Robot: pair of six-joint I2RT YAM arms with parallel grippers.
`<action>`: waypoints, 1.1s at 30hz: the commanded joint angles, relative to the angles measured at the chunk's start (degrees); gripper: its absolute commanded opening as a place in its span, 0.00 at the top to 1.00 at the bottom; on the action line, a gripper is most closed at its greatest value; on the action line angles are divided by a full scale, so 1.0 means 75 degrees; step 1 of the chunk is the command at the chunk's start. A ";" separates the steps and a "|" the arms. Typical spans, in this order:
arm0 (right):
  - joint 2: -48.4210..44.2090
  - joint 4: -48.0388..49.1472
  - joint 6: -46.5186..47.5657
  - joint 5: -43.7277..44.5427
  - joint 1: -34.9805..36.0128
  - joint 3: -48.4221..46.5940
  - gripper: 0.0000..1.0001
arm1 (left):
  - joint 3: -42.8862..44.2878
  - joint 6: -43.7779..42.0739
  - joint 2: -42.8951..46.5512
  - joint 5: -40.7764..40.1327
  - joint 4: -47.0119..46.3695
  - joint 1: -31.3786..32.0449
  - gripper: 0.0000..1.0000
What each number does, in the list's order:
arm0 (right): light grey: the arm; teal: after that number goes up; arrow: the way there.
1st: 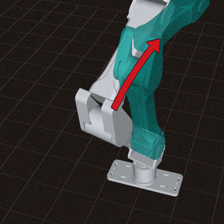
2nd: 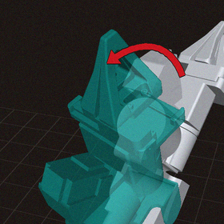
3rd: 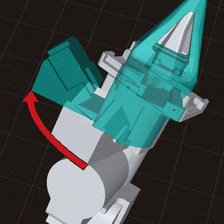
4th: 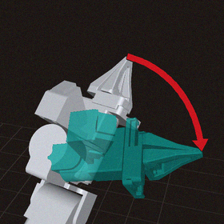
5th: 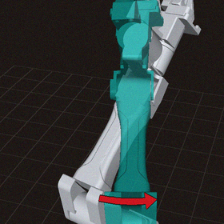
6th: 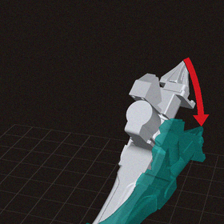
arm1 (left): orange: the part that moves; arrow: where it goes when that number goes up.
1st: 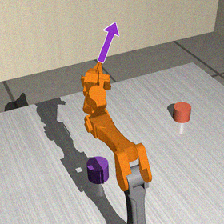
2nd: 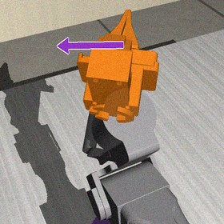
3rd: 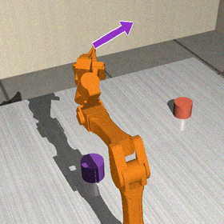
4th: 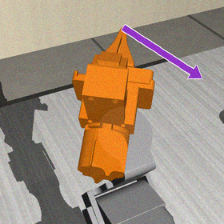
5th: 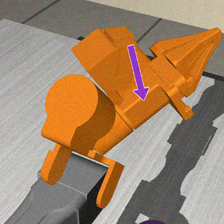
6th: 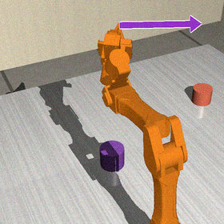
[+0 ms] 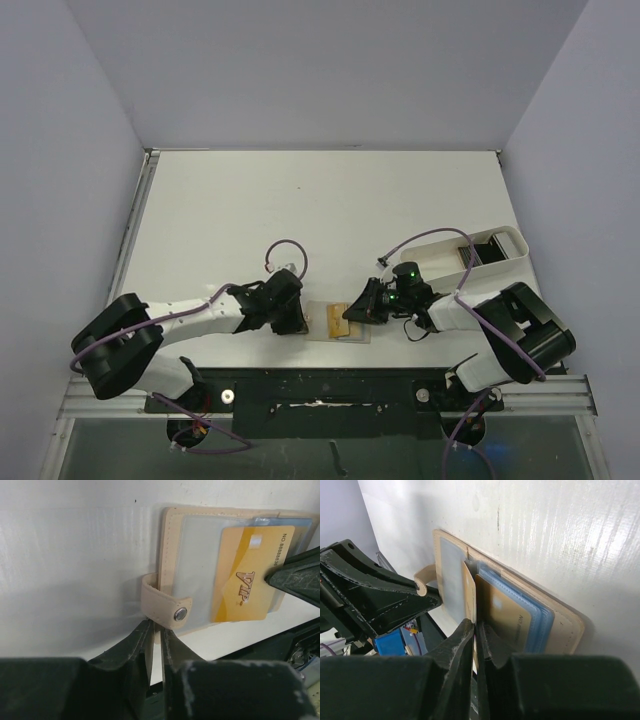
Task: Put the credit cards into the card holder
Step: Insert the credit card into the card holder.
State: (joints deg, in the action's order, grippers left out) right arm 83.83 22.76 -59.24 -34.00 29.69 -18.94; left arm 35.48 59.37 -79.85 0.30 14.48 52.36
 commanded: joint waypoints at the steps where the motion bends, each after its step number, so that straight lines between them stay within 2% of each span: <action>1: -0.0286 0.0405 -0.0090 0.0264 0.0037 0.0061 0.94 | -0.0082 0.0099 -0.0040 0.0218 -0.0511 -0.0008 0.94; 4: -0.0396 0.0427 -0.0093 0.0328 0.0037 0.0116 0.95 | -0.0202 0.0193 -0.0030 0.0305 -0.0621 -0.0006 1.00; 18: -0.0432 0.0320 -0.0058 0.0580 0.0237 0.0185 0.95 | -0.0968 0.0987 0.0200 0.0795 -0.1801 0.0014 1.00; 21: -0.0476 -0.0265 0.0113 0.0722 0.0337 -0.0014 0.88 | -0.0959 0.0972 0.0183 0.0763 -0.1780 0.0013 1.00; 24: -0.0789 -0.1656 0.0657 0.1237 0.0441 -0.0583 0.75 | -0.0968 0.0956 0.0199 0.0731 -0.1758 0.0016 1.00; 27: -0.1169 -0.2579 0.1011 0.1691 0.0469 -0.0893 0.66 | -0.0970 0.0928 0.0212 0.0696 -0.1732 0.0011 1.00; 33: -0.1255 -0.3115 0.1132 0.1986 0.0588 -0.1147 0.57 | -0.0952 0.0877 0.0231 0.0649 -0.1753 0.0004 1.00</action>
State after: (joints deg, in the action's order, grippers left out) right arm 74.96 4.16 -53.04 -22.26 33.15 -25.41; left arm 28.42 66.54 -78.98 6.00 2.79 52.40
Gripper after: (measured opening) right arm 0.411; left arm 0.007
